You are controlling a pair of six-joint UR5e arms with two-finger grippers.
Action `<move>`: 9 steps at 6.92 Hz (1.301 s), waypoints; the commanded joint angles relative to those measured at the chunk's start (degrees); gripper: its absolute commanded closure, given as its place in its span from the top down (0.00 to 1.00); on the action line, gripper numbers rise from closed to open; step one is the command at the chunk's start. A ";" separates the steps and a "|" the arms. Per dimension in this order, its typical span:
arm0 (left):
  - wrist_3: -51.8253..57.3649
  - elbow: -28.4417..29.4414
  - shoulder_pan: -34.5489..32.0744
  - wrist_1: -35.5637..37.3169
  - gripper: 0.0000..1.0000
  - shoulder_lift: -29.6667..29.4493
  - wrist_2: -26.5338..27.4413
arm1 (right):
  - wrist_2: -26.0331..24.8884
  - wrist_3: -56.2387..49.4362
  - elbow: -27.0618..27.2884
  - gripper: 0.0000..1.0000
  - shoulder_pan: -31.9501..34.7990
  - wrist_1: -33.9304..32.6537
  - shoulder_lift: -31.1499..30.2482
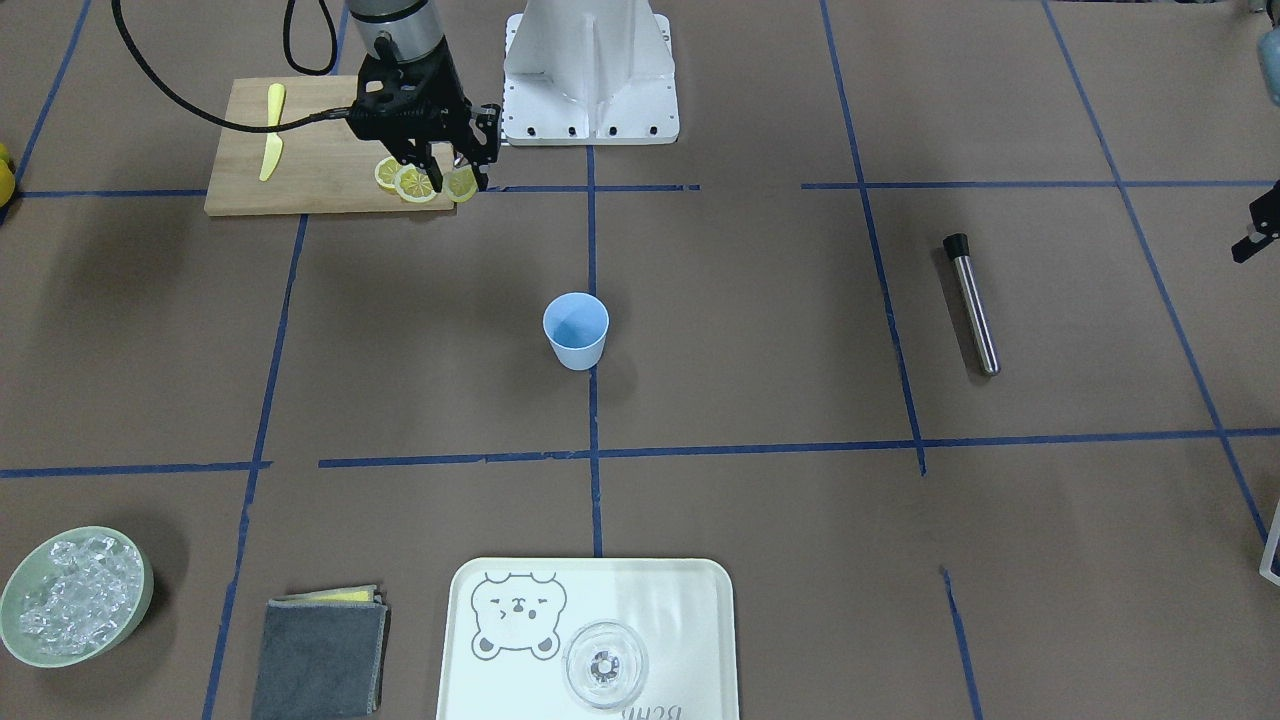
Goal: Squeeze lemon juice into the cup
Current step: 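Carry the lemon slice over the blue cup and release it inside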
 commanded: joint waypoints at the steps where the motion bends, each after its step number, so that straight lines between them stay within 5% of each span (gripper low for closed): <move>1: 0.00 -0.03 0.00 0.00 1.00 0.26 0.00 | 0.16 0.06 -7.35 0.59 4.60 -1.10 8.22; 4: 0.00 -0.03 0.00 0.00 1.00 0.26 0.00 | 0.08 0.14 -21.05 0.61 6.73 -0.40 20.26; 6: 0.00 -0.12 -0.09 0.00 1.00 0.35 0.00 | -0.18 0.14 -28.18 0.62 7.43 4.30 22.66; 9: -0.09 -0.64 0.00 0.09 1.00 0.26 0.00 | 0.51 0.50 -29.97 0.66 7.26 7.43 22.05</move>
